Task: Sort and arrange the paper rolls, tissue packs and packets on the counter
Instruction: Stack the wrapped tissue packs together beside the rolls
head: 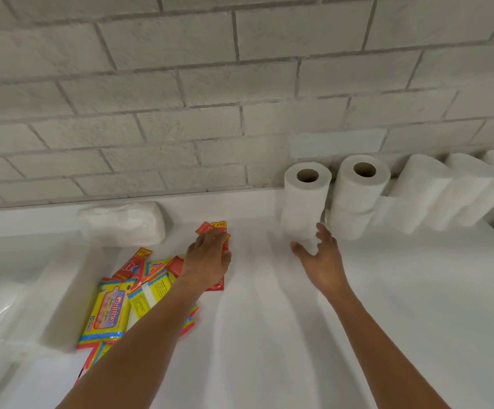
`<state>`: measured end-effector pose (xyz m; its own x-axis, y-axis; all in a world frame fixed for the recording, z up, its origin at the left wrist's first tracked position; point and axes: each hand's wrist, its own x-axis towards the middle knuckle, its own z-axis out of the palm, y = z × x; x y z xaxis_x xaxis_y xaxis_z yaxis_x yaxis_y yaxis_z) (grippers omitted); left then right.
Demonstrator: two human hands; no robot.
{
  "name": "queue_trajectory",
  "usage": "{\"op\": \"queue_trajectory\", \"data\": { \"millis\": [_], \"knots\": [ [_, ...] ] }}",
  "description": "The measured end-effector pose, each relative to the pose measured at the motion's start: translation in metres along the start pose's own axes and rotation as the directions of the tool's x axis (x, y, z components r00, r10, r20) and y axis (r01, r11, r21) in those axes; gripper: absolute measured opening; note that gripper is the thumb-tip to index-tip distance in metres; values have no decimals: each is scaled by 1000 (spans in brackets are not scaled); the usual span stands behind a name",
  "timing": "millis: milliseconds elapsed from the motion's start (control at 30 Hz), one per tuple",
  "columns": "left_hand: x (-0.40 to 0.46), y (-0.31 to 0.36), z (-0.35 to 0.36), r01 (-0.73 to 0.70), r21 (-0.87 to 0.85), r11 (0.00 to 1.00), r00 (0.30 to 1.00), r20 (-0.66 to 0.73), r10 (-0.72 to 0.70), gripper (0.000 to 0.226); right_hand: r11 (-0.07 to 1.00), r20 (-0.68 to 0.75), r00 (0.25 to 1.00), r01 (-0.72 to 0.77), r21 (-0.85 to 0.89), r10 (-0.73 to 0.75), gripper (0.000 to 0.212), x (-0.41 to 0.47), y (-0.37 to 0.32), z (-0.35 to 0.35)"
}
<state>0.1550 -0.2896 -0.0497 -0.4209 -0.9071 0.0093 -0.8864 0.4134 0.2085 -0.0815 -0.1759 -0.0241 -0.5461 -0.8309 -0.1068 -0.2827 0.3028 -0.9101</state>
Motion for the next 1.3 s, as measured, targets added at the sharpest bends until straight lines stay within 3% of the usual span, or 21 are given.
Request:
{"op": "queue_trajectory", "data": {
  "millis": [133, 300, 567, 933, 1100, 1233, 1300],
  "knots": [
    [8, -7, 20, -44, 122, 992, 995, 98, 32, 74, 1000, 61, 998, 11, -11, -10, 73, -23, 7, 9],
    [6, -7, 25, -29, 219, 975, 968, 249, -27, 97, 999, 97, 995, 22, -30, -19, 68, -31, 10, 12],
    [-18, -26, 29, 64, 269, 961, 982, 157, -109, 77, 998, 213, 977, 20, -57, -8, 65, -28, 16, 11],
    [-69, -55, 22, 190, 263, 946, 972, 83, -218, 111, 998, 366, 930, 25, -50, -5, 63, -36, 8, 25],
    [-85, -63, 18, 220, 219, 951, 967, 82, -242, 111, 997, 399, 916, 60, -57, -32, 61, -48, -2, 43],
    [-99, -69, 14, 227, 192, 955, 967, 72, -245, 94, 996, 395, 918, 66, -64, -35, 58, -60, -9, 56],
    [-103, -71, 12, 224, 178, 958, 967, 84, -242, 97, 995, 379, 924, 72, -69, -40, 58, -65, -13, 65]
  ]
}}
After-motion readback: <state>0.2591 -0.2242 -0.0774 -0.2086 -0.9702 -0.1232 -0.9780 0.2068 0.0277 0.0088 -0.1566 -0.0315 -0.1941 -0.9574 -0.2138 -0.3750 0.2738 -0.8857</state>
